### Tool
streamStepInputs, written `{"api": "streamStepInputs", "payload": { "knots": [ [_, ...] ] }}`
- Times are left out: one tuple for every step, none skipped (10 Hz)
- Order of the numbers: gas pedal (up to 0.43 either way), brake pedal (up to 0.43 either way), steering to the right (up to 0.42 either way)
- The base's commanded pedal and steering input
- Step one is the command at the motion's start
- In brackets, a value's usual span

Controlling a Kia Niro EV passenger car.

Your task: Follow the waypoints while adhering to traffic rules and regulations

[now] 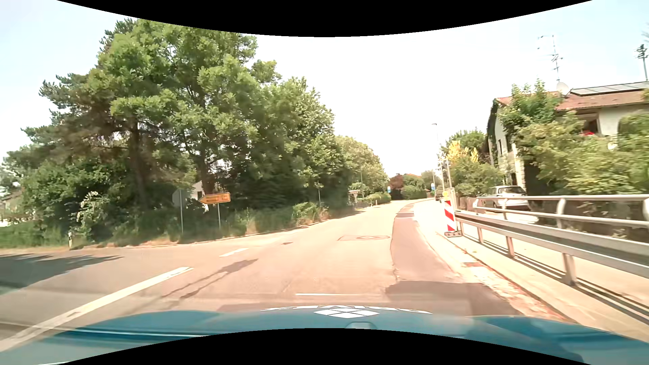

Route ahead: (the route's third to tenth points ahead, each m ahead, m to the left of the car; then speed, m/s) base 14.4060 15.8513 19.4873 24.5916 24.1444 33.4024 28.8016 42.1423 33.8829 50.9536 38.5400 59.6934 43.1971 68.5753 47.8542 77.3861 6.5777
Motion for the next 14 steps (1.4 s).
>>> {"api": "streamStepInputs", "payload": {
  "knots": [
    [0.059, 0.0, -0.244],
    [0.067, 0.0, -0.255],
    [0.067, 0.0, -0.256],
    [0.067, 0.0, -0.255],
    [0.067, 0.0, -0.26],
    [0.087, 0.0, -0.271],
    [0.098, 0.0, -0.272],
    [0.098, 0.0, -0.274],
    [0.11, 0.0, -0.286],
    [0.118, 0.0, -0.304],
    [0.138, 0.0, -0.325],
    [0.138, 0.0, -0.344],
    [0.15, 0.0, -0.356],
    [0.157, 0.0, -0.356]
  ]
}}
